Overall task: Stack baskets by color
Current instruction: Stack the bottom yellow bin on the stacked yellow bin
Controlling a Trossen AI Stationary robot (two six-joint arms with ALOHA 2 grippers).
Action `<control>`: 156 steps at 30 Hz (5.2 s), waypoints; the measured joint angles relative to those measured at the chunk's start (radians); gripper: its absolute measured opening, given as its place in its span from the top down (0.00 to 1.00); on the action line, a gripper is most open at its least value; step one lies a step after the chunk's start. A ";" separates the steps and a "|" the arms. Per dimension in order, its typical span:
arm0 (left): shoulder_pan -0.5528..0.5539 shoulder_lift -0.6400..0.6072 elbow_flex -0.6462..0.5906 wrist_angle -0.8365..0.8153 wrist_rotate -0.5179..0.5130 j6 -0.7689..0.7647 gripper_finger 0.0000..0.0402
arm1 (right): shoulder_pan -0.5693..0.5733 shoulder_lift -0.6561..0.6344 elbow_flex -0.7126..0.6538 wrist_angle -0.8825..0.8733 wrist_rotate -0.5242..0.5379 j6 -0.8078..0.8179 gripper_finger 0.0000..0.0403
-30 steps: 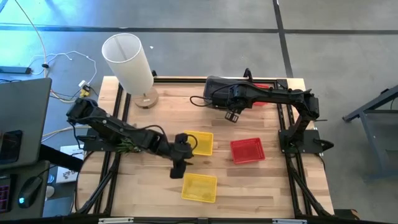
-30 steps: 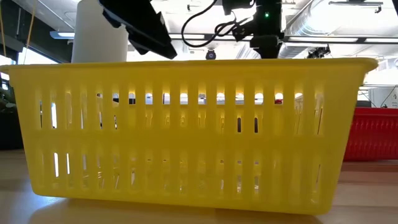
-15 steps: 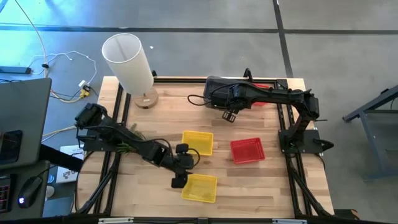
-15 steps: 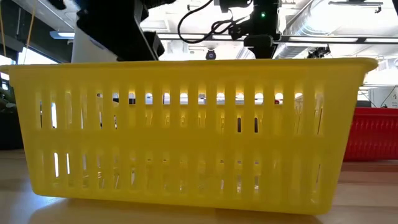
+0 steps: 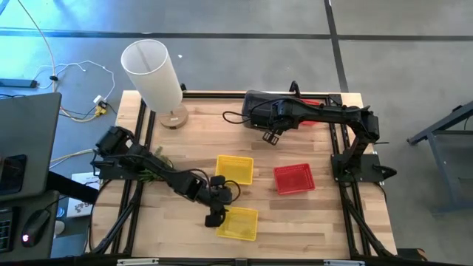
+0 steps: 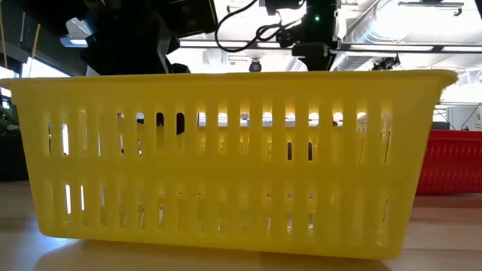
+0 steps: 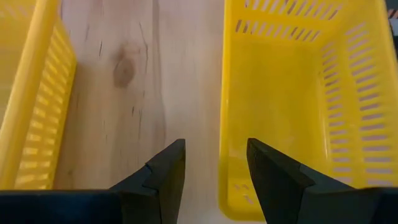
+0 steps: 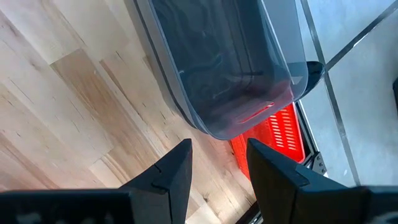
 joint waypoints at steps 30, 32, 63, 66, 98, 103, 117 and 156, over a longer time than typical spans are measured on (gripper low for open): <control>0.033 0.047 0.000 0.024 0.098 0.030 0.98 | 0.000 0.000 0.000 0.000 -0.010 -0.001 0.66; 0.038 0.025 0.000 0.024 0.097 0.050 0.99 | 0.000 0.000 0.000 0.000 -0.007 -0.004 0.66; 0.504 -0.303 0.001 -0.243 0.113 0.580 1.00 | -0.002 0.000 0.000 -0.009 0.004 -0.136 0.66; 0.537 -0.303 0.001 -0.243 0.159 0.619 1.00 | -0.002 0.000 0.000 -0.009 0.004 -0.136 0.66; 0.552 -0.207 0.000 -0.194 0.217 0.717 0.99 | -0.002 0.000 0.000 -0.008 -0.090 -0.115 0.66; 0.552 -0.207 0.000 -0.194 0.217 0.736 0.93 | -0.002 0.000 0.000 -0.018 -0.114 -0.109 0.66; 0.552 -0.205 0.000 -0.185 0.207 0.709 0.74 | -0.002 0.000 0.000 -0.031 -0.109 -0.107 0.66; 0.611 -0.159 0.001 -0.165 0.276 0.663 0.93 | -0.002 0.000 0.000 -0.044 -0.085 -0.098 0.66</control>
